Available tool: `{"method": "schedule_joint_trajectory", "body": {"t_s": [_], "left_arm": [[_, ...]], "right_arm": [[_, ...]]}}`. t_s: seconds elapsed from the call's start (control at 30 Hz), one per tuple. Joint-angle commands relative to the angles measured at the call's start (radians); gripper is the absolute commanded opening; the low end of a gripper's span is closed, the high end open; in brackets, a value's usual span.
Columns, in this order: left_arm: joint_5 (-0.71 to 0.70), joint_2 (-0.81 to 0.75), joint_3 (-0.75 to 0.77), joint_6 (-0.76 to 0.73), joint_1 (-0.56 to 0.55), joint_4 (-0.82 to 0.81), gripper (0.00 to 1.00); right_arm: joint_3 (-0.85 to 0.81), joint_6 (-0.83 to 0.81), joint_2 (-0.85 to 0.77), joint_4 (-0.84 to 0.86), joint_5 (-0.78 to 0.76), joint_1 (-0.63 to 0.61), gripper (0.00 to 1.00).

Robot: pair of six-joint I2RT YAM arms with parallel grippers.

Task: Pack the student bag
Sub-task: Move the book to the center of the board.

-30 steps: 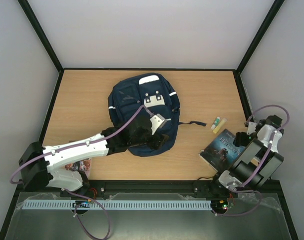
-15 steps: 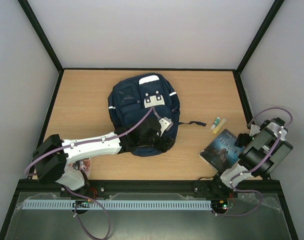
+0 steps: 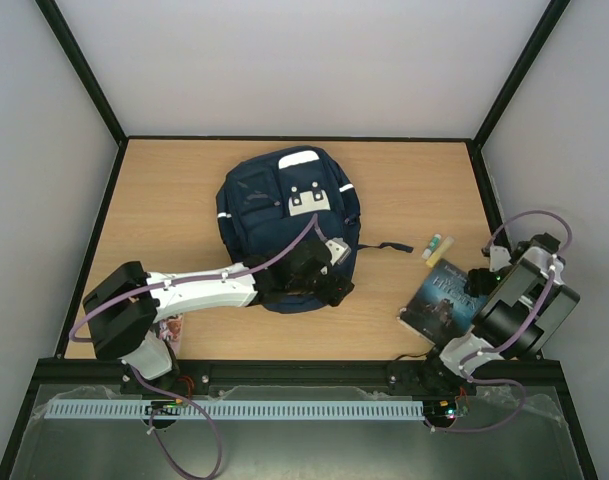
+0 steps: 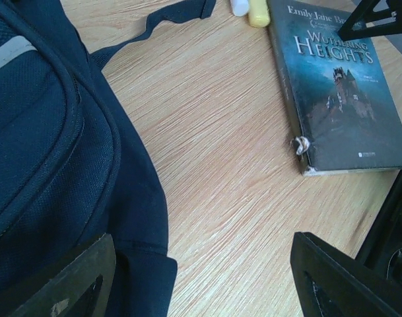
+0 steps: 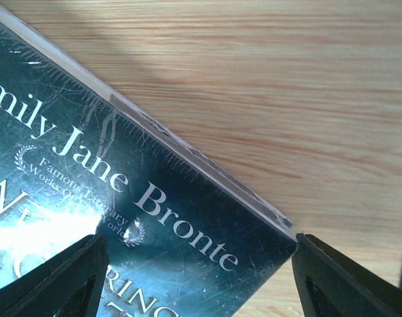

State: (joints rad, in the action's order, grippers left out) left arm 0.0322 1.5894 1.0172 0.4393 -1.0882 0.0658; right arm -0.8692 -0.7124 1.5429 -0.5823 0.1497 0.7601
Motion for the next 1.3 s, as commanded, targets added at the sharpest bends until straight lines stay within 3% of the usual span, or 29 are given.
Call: {"method": "schedule_joint_trajectory", "body": {"t_s": [0.0,0.5,0.8,1.27], "left_arm": [[0.015,0.004,-0.023,0.027,-0.006,-0.041,0.75],[0.034,0.013,-0.059,0.062,-0.011,-0.067,0.73],[0.019,0.078,-0.038,0.110,-0.086,-0.084,0.73],[0.118,0.204,0.014,0.242,-0.123,-0.112,0.73]], "right_arm": [[0.101,-0.080,0.004,-0.134,-0.004,-0.086,0.77],[0.167,0.049,-0.113,-0.205,0.064,-0.424,0.73],[0.160,0.147,-0.123,-0.185,0.091,-0.601,0.73],[0.051,0.097,-0.173,-0.349,-0.019,-0.539,0.77]]}}
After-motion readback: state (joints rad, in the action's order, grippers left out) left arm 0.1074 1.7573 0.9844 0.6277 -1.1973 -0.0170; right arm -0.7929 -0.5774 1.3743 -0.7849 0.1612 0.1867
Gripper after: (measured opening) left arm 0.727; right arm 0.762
